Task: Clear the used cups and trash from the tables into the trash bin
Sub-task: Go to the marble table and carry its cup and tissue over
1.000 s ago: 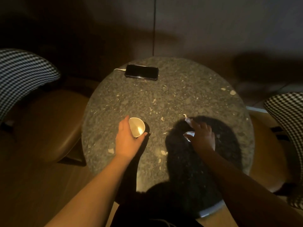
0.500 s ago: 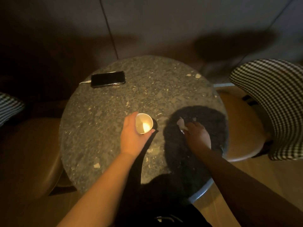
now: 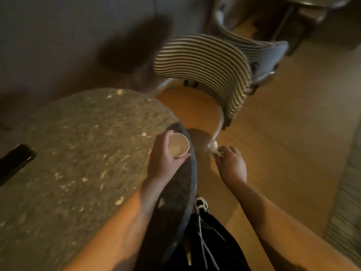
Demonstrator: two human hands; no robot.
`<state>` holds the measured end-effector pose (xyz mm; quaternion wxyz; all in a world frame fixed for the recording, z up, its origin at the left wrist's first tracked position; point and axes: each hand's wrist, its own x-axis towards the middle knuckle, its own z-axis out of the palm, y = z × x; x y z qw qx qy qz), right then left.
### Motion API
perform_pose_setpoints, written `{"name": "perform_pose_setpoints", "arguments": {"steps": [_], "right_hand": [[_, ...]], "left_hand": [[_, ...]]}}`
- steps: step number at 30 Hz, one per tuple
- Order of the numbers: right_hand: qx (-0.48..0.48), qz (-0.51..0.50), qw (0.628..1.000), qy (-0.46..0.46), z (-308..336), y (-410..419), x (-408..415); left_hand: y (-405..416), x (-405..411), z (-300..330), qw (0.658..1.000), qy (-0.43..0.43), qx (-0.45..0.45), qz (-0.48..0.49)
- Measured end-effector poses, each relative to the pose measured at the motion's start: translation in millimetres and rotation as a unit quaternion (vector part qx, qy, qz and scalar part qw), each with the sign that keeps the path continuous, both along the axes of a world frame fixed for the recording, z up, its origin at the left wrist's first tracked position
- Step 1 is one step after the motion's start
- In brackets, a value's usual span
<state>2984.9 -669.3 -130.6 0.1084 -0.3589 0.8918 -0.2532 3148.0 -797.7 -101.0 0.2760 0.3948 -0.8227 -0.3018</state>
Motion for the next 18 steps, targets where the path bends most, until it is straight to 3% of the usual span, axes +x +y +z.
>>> {"name": "perform_pose_setpoints", "arguments": {"steps": [8,18], "right_hand": [[0.029,-0.204,0.979,-0.002,11,135,-58],[0.014,-0.421,0.907,0.022,-7,286,-194]], "left_hand": [[64,-116,-1,0.982,-0.013,-0.019,-0.188],[188,-328,-21,0.934,-0.035,-0.012,-0.355]]}}
